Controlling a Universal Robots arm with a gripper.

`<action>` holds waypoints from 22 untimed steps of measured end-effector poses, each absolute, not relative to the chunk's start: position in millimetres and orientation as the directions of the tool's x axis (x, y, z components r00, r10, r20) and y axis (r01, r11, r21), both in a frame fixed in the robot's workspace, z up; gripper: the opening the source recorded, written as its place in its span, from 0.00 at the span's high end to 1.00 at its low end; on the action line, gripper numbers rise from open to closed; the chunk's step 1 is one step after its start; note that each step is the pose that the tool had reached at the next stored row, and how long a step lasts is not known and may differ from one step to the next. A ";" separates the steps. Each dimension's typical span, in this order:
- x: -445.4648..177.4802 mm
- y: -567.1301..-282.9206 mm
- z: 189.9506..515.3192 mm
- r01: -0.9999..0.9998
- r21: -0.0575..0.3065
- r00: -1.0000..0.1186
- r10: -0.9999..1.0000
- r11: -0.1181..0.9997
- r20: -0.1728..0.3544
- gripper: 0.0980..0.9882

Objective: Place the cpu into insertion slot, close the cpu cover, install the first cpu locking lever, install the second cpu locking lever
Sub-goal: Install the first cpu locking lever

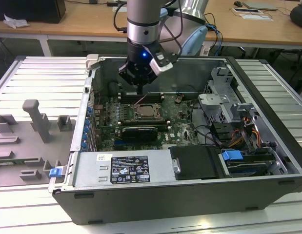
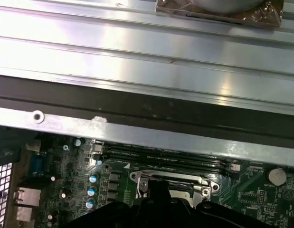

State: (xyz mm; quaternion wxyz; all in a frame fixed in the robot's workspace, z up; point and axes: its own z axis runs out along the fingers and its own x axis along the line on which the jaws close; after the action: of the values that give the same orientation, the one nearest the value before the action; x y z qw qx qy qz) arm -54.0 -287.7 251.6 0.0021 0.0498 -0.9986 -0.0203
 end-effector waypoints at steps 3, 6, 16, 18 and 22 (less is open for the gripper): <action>-53.8 -287.7 249.7 -0.076 0.063 -0.997 -0.076 0.995 0.000 0.99; -53.6 -287.7 248.5 -0.076 0.096 -0.997 -0.076 0.992 -0.002 0.99; -39.5 -287.7 239.3 -0.074 0.097 -0.997 -0.074 0.993 -0.002 0.99; -36.4 -287.7 237.3 -0.074 0.097 -0.997 -0.074 0.993 -0.002 0.99; -29.5 -287.7 232.4 -0.074 0.097 -0.997 -0.074 0.993 -0.002 0.99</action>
State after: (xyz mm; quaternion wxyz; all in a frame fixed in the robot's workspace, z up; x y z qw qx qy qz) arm -29.5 -287.7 232.4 0.0007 0.0370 -0.9981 -0.0485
